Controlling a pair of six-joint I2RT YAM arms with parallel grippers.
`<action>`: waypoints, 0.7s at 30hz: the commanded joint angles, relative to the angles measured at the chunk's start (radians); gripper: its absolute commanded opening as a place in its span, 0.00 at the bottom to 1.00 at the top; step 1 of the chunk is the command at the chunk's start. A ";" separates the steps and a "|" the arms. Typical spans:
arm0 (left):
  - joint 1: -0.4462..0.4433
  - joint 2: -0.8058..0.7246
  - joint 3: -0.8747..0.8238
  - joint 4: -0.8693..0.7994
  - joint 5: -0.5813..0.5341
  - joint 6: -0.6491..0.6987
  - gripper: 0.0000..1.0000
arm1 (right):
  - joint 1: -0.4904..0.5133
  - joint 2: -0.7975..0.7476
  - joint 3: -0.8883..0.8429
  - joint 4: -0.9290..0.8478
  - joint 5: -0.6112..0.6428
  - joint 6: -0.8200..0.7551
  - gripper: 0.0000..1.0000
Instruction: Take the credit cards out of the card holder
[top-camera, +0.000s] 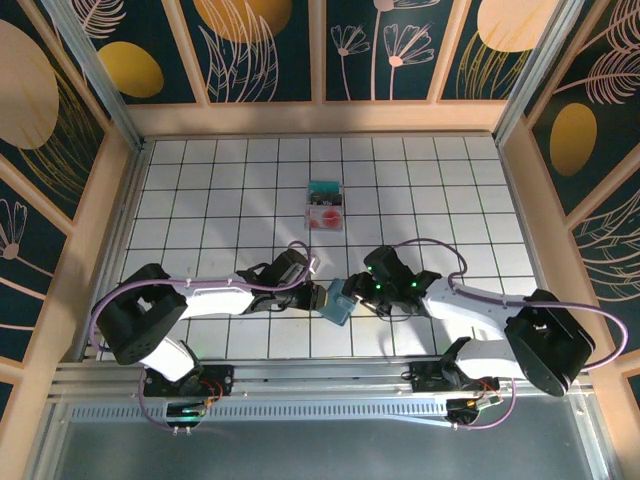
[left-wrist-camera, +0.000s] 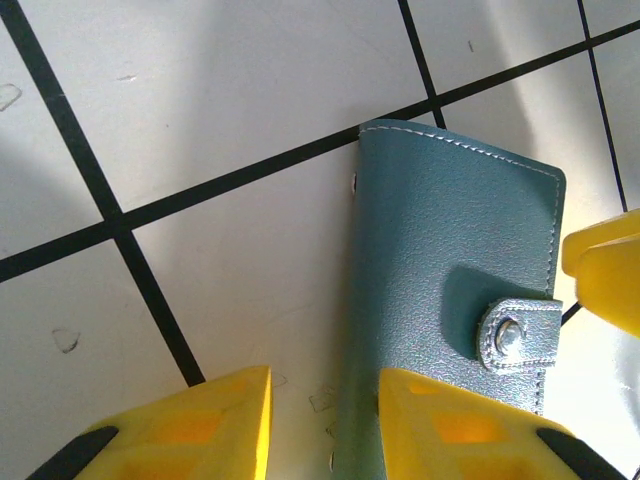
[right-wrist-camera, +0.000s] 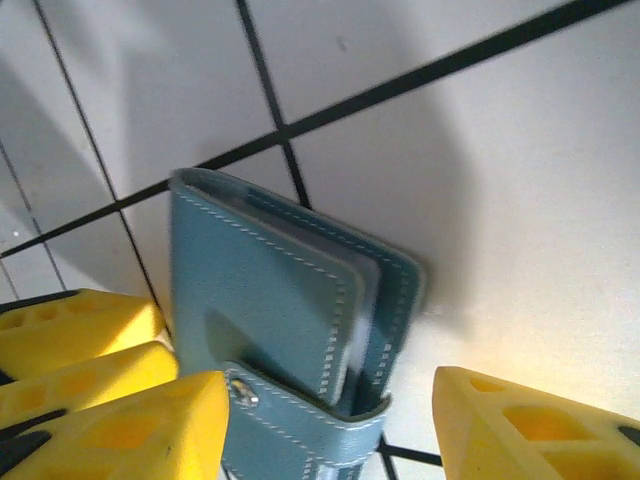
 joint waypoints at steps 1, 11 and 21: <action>-0.006 0.021 -0.011 0.002 0.015 -0.012 0.31 | 0.004 0.010 -0.021 0.056 -0.015 0.016 0.57; -0.006 0.036 -0.007 0.014 0.035 -0.003 0.30 | 0.004 0.079 -0.003 0.209 -0.074 -0.033 0.57; -0.006 0.042 -0.005 0.030 0.035 0.007 0.31 | -0.003 0.047 -0.040 0.332 -0.122 -0.061 0.50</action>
